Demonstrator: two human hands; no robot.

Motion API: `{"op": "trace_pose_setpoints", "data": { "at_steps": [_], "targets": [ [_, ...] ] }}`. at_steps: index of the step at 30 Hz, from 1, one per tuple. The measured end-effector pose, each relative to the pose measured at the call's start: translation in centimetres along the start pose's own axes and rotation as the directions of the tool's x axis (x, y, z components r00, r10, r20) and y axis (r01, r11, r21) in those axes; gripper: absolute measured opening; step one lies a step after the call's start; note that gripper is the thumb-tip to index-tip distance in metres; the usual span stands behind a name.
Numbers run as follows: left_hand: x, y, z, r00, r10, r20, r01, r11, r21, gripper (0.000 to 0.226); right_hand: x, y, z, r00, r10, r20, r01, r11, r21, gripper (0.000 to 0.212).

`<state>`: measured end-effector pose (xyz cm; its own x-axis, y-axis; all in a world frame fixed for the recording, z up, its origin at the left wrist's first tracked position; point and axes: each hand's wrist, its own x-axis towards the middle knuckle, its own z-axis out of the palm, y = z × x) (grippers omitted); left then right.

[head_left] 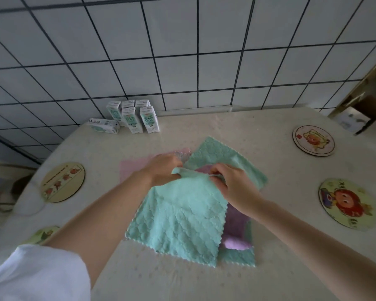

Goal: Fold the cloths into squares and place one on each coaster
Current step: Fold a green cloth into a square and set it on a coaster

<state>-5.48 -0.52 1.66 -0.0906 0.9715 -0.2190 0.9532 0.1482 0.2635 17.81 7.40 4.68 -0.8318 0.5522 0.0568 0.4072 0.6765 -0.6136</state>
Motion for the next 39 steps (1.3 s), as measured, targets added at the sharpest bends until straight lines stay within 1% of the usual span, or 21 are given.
{"op": "trace_pose_setpoints", "data": {
  "at_steps": [4, 6, 8, 10, 12, 16, 18, 20, 23, 26, 28, 31, 33, 35, 36, 39],
  "targets": [
    [-3.5, -1.0, -0.6, 0.999, 0.043, 0.003, -0.044, 0.997, 0.07, 0.009, -1.7, -2.7, -0.3, 0.997, -0.082, 0.013, 0.082, 0.996, 0.04, 0.011],
    [-5.6, -2.0, -0.7, 1.0, 0.026, -0.006, -0.025, 0.995, 0.095, 0.008, -2.4, -3.6, -0.3, 0.993, -0.115, -0.003, 0.116, 0.993, 0.039, 0.008],
    [-7.8, -3.3, -1.1, 1.0, -0.016, -0.024, 0.018, 0.997, 0.075, 0.007, -3.0, -4.7, -0.2, 0.991, -0.13, -0.014, 0.13, 0.99, 0.059, 0.006],
    [-10.3, -4.7, -1.9, 0.997, -0.071, -0.016, 0.071, 0.997, 0.003, 0.012, -3.4, -6.0, -0.1, 0.99, -0.136, -0.028, 0.138, 0.988, 0.067, 0.005],
    [-12.9, -6.1, -3.0, 0.992, -0.124, -0.013, 0.122, 0.989, -0.08, 0.023, -3.6, -7.6, 0.1, 0.989, -0.142, -0.041, 0.145, 0.988, 0.057, 0.007],
    [-18.8, -8.6, -5.5, 0.972, -0.206, -0.117, 0.172, 0.954, -0.245, 0.037, -3.4, -11.8, 0.8, 0.989, -0.132, -0.065, 0.132, 0.991, -0.01, 0.015],
    [-21.8, -9.6, -6.9, 0.957, -0.232, -0.175, 0.17, 0.935, -0.31, 0.033, -3.1, -14.3, 1.4, 0.988, -0.125, -0.094, 0.123, 0.992, -0.036, 0.016],
    [-24.6, -10.4, -8.0, 0.933, -0.265, -0.244, 0.189, 0.937, -0.295, 0.017, -2.9, -16.5, 2.1, 0.982, -0.126, -0.139, 0.119, 0.991, -0.055, 0.015],
    [-28.5, -11.6, -9.3, 0.867, -0.345, -0.359, 0.25, 0.925, -0.287, 0.008, -2.8, -19.4, 3.5, 0.963, -0.145, -0.226, 0.129, 0.988, -0.085, 0.014],
    [-32.2, -12.4, -10.0, 0.798, -0.385, -0.465, 0.263, 0.915, -0.306, 0.016, -3.2, -21.7, 4.9, 0.929, -0.206, -0.307, 0.167, 0.975, -0.149, 0.013],
    [-34.6, -12.7, -9.9, 0.766, -0.384, -0.516, 0.254, 0.918, -0.306, 0.019, -4.1, -23.0, 6.0, 0.904, -0.259, -0.341, 0.198, 0.959, -0.205, 0.011],
    [-38.5, -12.8, -8.2, 0.771, -0.313, -0.554, 0.209, 0.947, -0.244, 0.025, -6.7, -24.1, 8.1, 0.877, -0.326, -0.353, 0.249, 0.937, -0.245, 0.012],
    [-41.1, -12.7, -5.7, 0.784, -0.258, -0.565, 0.179, 0.965, -0.192, 0.031, -9.0, -24.0, 9.9, 0.871, -0.352, -0.343, 0.278, 0.929, -0.246, 0.014],
    [-43.4, -12.2, -2.1, 0.797, -0.225, -0.561, 0.15, 0.973, -0.177, 0.033, -11.6, -23.2, 12.0, 0.89, -0.348, -0.294, 0.289, 0.93, -0.228, 0.018],
    [-44.5, -11.9, -0.1, 0.806, -0.229, -0.546, 0.145, 0.97, -0.194, 0.034, -13.1, -22.6, 13.2, 0.91, -0.327, -0.253, 0.278, 0.937, -0.211, 0.02],
    [-47.6, -10.9, 6.1, 0.837, -0.297, -0.46, 0.182, 0.943, -0.278, 0.04, -17.7, -21.0, 16.6, 0.961, -0.254, -0.111, 0.24, 0.962, -0.129, 0.029]
  ]
}}
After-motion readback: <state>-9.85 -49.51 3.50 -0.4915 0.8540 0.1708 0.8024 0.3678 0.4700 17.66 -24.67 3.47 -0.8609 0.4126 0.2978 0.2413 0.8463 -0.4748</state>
